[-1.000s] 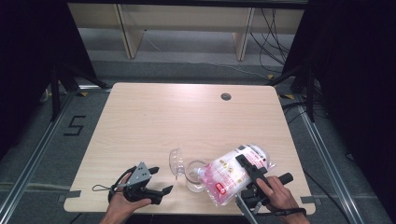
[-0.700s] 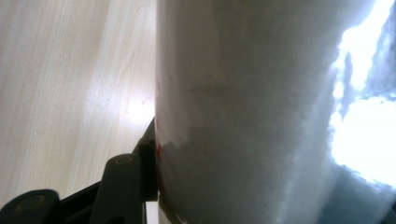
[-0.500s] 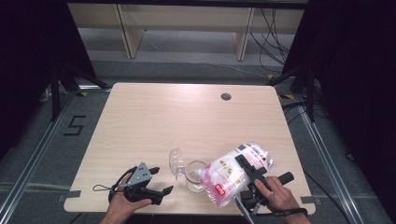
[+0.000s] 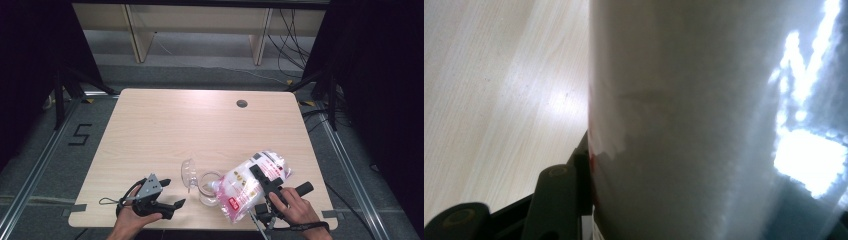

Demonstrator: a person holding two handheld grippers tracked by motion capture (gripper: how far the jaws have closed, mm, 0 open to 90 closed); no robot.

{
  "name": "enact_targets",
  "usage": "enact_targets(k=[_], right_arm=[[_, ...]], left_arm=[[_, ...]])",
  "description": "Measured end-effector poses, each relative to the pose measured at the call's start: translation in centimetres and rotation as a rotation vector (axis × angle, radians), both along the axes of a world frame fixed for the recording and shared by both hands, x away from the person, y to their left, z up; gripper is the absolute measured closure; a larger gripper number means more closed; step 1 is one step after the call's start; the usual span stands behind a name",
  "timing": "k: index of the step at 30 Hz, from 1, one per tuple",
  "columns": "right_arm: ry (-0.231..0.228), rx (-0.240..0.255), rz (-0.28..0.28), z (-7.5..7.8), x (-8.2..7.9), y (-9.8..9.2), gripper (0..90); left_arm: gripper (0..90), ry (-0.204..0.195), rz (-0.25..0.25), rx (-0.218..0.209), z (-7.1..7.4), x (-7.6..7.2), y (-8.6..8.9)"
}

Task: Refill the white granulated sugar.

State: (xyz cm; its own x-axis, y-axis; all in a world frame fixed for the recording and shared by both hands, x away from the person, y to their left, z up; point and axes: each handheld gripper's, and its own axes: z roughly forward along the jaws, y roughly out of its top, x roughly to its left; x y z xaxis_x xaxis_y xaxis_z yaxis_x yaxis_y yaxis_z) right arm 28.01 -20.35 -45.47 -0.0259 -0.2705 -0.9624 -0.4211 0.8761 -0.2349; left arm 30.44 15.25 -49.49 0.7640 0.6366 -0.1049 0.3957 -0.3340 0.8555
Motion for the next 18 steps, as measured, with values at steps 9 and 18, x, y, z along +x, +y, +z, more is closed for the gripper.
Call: enact_targets(k=[9,18], right_arm=[[0.0,-0.053,-0.028,0.2,0.18,-0.09,50.4],[-0.006,-0.042,-0.027,0.16,0.21,-0.02,50.8]], left_arm=[[15.7,-0.008,-0.011,0.029,0.01,0.07,0.06],[15.7,-0.009,0.0,-0.001,-0.06,-0.04,-0.15]])
